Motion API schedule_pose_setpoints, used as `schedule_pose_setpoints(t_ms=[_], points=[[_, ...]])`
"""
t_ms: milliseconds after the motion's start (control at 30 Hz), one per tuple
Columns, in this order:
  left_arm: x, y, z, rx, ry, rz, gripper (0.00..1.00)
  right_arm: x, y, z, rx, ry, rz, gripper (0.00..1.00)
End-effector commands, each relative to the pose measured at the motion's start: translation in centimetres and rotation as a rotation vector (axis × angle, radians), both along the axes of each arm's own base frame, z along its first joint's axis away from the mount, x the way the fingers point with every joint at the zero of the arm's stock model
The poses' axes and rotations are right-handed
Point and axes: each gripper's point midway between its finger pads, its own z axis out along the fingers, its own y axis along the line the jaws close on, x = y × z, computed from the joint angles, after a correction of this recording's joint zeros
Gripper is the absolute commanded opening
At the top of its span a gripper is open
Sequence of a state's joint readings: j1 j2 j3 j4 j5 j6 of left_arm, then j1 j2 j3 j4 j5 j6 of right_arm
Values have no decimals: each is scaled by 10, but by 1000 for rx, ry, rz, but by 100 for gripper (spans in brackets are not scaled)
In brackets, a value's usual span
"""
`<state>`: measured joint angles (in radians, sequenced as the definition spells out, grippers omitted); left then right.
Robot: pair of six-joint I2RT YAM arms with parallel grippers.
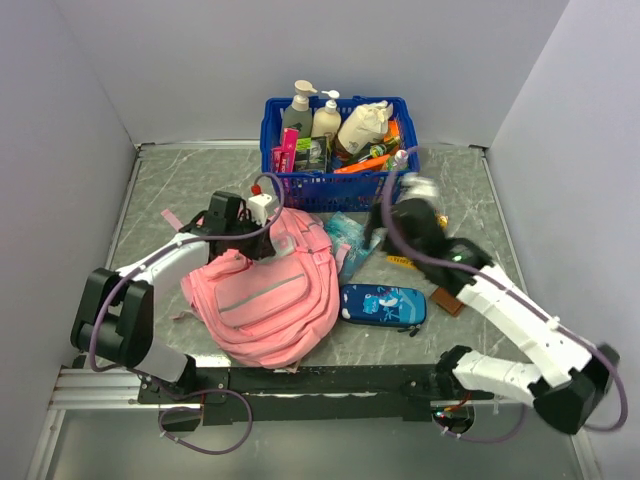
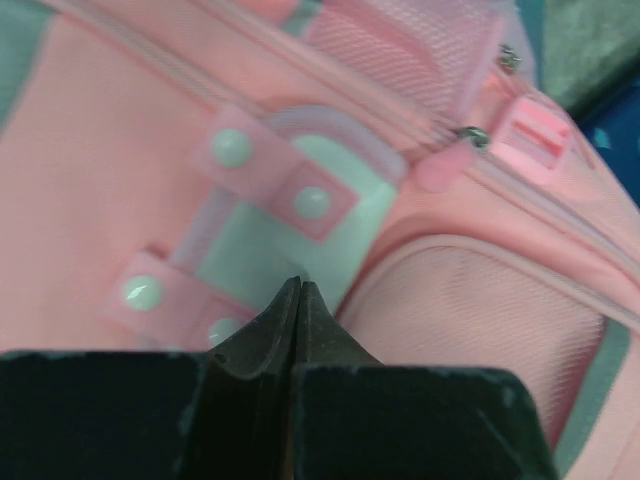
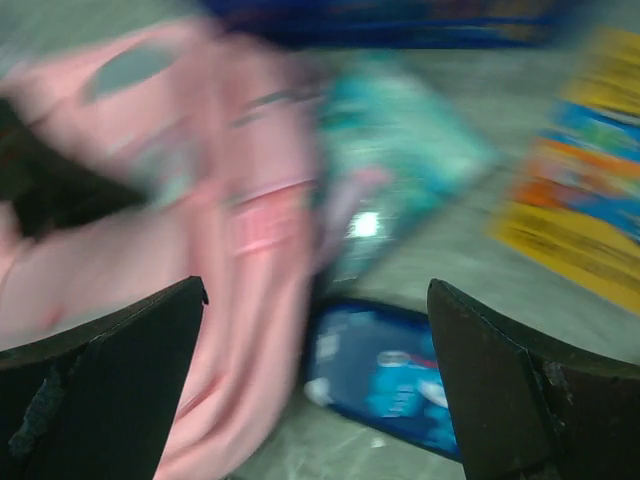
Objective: Pack the student bag
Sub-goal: Unzip the student bag at the center of the board, then pick up the personal item from the center of the board.
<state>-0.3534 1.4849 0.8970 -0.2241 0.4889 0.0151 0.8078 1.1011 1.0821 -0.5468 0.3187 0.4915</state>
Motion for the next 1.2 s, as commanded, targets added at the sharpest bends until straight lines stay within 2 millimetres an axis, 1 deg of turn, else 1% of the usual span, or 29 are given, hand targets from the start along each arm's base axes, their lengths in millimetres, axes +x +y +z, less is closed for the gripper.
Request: schedule_pose_setpoints(t_ms=[0,33,67,100,133,233,267,367,400,433,467,500,533,567,600,633,667,700,767,800,833,867,900,967,1100,1167], points=[[22,19,26,54,-125,32,3,-12,-119,-60,-46,282,-487,100],[23,18,29,52,-133,29,3,-8,-148,-67,-45,315,-607,100],[22,19,30,55,-137,27,3,-14,-162,-80,-61,356,-656,100],[23,19,33,54,-146,23,3,-16,-173,-87,-59,384,-705,100],[23,19,34,54,-146,17,3,-19,-192,-101,-65,429,-779,100],[22,18,40,46,-144,4,5,-25,-214,-121,-105,517,-858,100],[21,18,43,41,-146,-2,6,-26,-224,-125,-117,536,-896,100],[16,13,63,14,-169,-55,15,-29,-238,-138,-166,601,-951,100],[16,11,76,12,-199,-88,22,-30,-240,-141,-173,617,-961,100],[7,11,81,13,-188,-118,26,-29,-241,-148,-183,640,-967,100],[-4,5,89,-24,-178,-176,30,-29,-242,-152,-186,654,-973,100],[-9,3,98,-24,-211,-237,37,-28,-244,-154,-184,661,-981,100],[-26,3,99,-35,-179,-280,41,-26,-244,-160,-191,673,-983,100],[-40,-2,105,-76,-174,-342,44,-25,-245,-162,-195,678,-989,100],[-50,-2,102,-78,-186,-400,51,-23,-248,-164,-198,683,-994,100],[-65,0,102,-86,-172,-429,54,-21,-249,-168,-205,698,-1002,100],[-75,-1,101,-99,-164,-461,59,-18,-250,-170,-198,705,-1003,100],[-84,1,93,-88,-165,-496,62,-17,-251,-173,-195,714,-1008,100],[-102,2,87,-83,-148,-543,67,-14,-250,-180,-201,735,-1004,100],[-110,4,77,-79,-131,-560,68,-14,-250,-186,-213,756,-1007,100],[-116,1,76,-81,-136,-575,69,-14,-256,-188,-205,765,-1032,100],[-117,-1,73,-83,-142,-573,70,-13,-259,-191,-208,768,-1042,100],[-121,0,59,-58,-122,-562,71,-13,-260,-196,-217,785,-1043,100],[-125,-6,51,-49,-131,-576,71,-9,-264,-200,-211,790,-1051,100],[-128,-14,45,-27,-116,-598,74,-8,-269,-212,-217,822,-1051,100],[-127,-16,46,-19,-130,-613,77,-9,-270,-217,-225,841,-1050,100]])
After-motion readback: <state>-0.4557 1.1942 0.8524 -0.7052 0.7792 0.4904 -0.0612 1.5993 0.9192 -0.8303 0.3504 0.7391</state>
